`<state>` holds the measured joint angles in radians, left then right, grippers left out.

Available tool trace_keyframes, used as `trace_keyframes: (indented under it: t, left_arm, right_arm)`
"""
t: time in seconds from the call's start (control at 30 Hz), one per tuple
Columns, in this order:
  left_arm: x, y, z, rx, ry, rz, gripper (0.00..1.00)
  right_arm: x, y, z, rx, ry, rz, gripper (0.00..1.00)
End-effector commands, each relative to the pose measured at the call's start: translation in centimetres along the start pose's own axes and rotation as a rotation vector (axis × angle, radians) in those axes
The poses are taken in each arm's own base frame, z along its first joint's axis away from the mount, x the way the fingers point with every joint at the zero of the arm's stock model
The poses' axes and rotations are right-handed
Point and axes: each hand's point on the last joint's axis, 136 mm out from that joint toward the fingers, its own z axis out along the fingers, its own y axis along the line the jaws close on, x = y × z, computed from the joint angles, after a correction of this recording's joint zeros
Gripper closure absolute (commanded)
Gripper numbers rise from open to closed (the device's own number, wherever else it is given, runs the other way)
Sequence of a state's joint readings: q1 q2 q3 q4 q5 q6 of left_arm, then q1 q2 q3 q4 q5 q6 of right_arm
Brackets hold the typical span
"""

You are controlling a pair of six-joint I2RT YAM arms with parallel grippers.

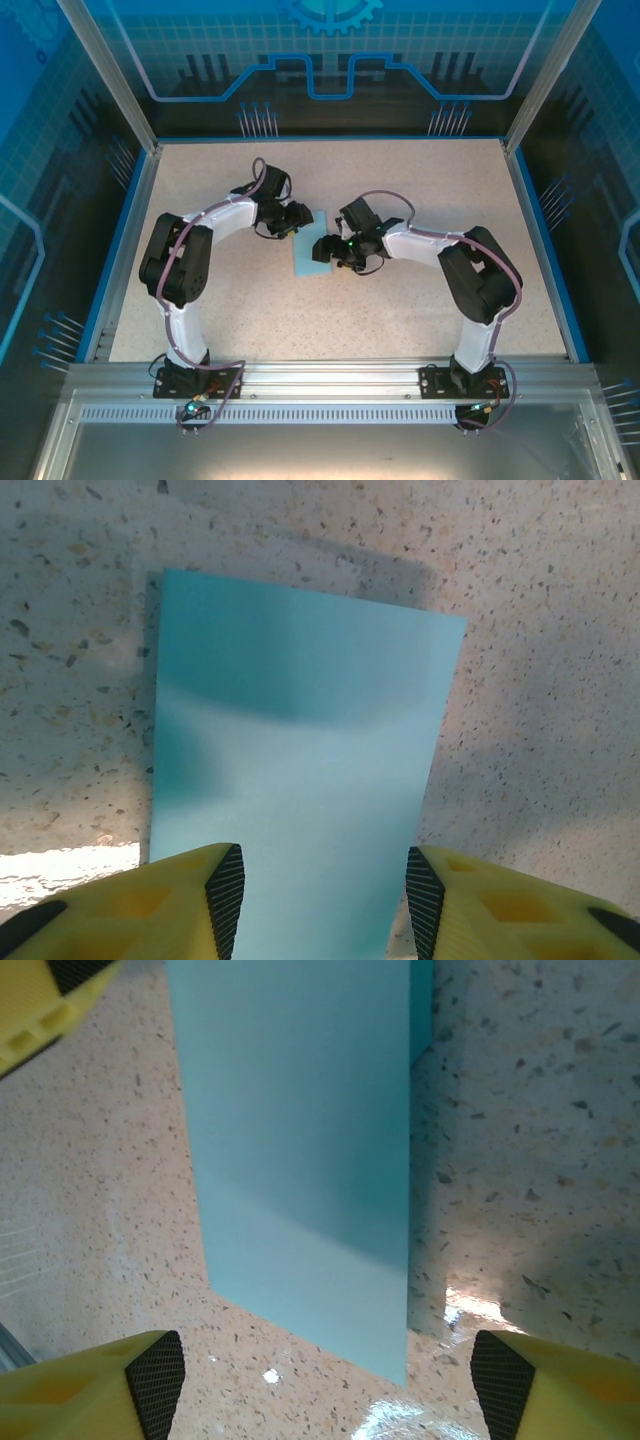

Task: Fold a paper plane with a square sheet of paper (pick it up from the middle)
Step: Third fold the triangle at the center of the table.

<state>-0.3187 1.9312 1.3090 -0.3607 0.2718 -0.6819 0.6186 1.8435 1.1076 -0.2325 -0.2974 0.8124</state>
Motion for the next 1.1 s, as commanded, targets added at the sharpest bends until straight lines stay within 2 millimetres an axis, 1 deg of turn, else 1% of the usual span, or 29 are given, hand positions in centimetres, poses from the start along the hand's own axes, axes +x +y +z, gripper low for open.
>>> trace_keyframes:
  t: [0.0, 0.27, 0.33, 0.37, 0.5, 0.6, 0.67, 0.77, 0.87, 0.97, 1.07]
  left_arm:
    - [-0.8, -1.2, -0.2, 0.041, -0.003, 0.000, 0.49]
    - [-0.7, -0.9, -0.2, 0.033, -0.002, -0.004, 0.49]
    - [-0.7, -1.0, -0.2, 0.033, -0.002, -0.004, 0.49]
    - [-0.7, -0.9, -0.3, 0.031, -0.002, -0.006, 0.49]
    - [-0.7, -0.9, -0.4, 0.030, -0.003, -0.006, 0.48]
    - [-0.7, -1.0, -0.6, 0.031, -0.006, -0.002, 0.48]
    - [-0.6, -1.0, -0.8, 0.034, -0.006, 0.003, 0.48]
    - [-0.1, -1.1, -0.9, 0.050, 0.003, 0.007, 0.49]
    - [0.8, -0.9, -0.8, 0.069, 0.028, 0.008, 0.53]
    - [1.7, -0.7, -0.4, 0.091, 0.060, 0.009, 0.56]
    - [2.4, 0.1, -0.1, 0.078, 0.078, 0.005, 0.61]
  right_arm:
    - [1.4, 0.5, 0.8, 0.012, 0.074, 0.016, 0.22]
    - [2.5, 0.5, 1.6, 0.013, 0.135, 0.034, 0.29]
    - [2.6, 0.9, 1.7, -0.003, 0.138, 0.031, 0.33]
    - [2.6, 1.1, 1.6, -0.013, 0.138, 0.029, 0.36]
    - [2.4, 1.2, 1.3, -0.021, 0.112, 0.026, 0.55]
    - [2.1, 0.5, 0.8, 0.012, 0.074, 0.039, 0.72]
    - [2.0, 0.0, 0.4, 0.033, 0.064, 0.046, 0.82]
    - [2.4, -0.5, -0.1, 0.045, 0.077, 0.042, 0.91]
    - [3.4, -1.1, -0.5, 0.053, 0.122, 0.027, 0.95]
    - [4.4, -2.2, -1.0, 0.059, 0.174, 0.018, 0.96]
    - [4.7, -3.5, -1.8, 0.073, 0.190, 0.016, 0.96]
